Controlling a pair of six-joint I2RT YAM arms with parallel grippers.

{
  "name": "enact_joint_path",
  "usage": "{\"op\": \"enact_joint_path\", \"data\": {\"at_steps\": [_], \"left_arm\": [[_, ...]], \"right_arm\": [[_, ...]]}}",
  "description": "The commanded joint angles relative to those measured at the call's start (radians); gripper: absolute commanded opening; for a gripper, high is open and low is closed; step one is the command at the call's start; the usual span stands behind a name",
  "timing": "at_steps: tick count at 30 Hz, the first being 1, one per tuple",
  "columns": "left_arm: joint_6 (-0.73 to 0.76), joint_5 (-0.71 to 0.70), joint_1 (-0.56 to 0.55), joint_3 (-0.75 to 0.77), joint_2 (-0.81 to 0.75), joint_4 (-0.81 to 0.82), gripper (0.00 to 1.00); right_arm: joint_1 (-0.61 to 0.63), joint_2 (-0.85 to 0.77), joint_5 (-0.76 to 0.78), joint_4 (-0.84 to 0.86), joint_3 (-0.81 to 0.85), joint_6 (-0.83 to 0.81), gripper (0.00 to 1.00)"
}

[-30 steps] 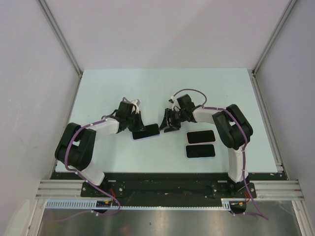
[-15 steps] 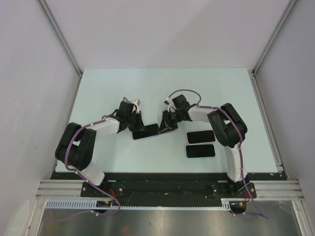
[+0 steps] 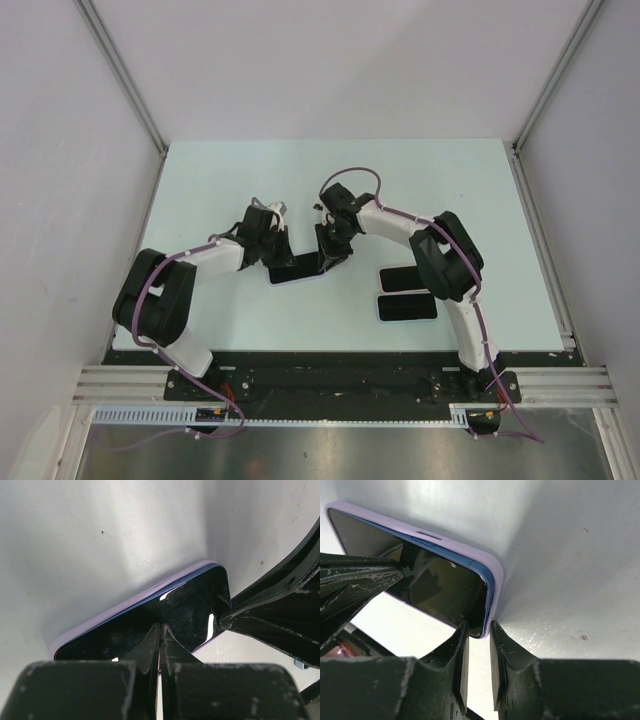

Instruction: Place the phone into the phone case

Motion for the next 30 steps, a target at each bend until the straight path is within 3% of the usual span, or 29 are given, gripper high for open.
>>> {"op": "enact_joint_path", "data": {"at_steps": [1, 7, 13, 18, 22, 28, 30], "left_arm": [[0.05, -0.082, -0.017, -0.033, 0.06, -0.137, 0.0], [0.049, -0.086, -0.019, -0.035, 0.06, -0.14, 0.0], [0.049, -0.086, -0.022, -0.035, 0.058, -0.142, 0.0], [0.05, -0.089, -0.022, -0.04, 0.054, -0.143, 0.0], [0.049, -0.094, -0.023, -0.044, 0.046, -0.143, 0.0], [0.049, -0.094, -0.023, -0.044, 0.046, -0.143, 0.01], [0.049, -0.093, -0.025, -0.043, 0.048, -0.143, 0.0]], "right_arm": [[0.092, 0.175, 0.317, -0.033, -0.004, -0.087, 0.21], [0.133, 0.177, 0.475, -0.07, 0.005, -0.117, 0.2], [0.144, 0.045, 0.452, 0.013, -0.058, -0.126, 0.24], [0.112, -0.14, 0.291, 0.154, -0.162, -0.111, 0.27], [0.053, -0.239, 0.054, 0.264, -0.265, -0.091, 0.33], [-0.057, -0.264, -0.277, 0.455, -0.351, -0.022, 0.52], [-0.077, -0.244, -0.335, 0.499, -0.354, -0.005, 0.54]]}}
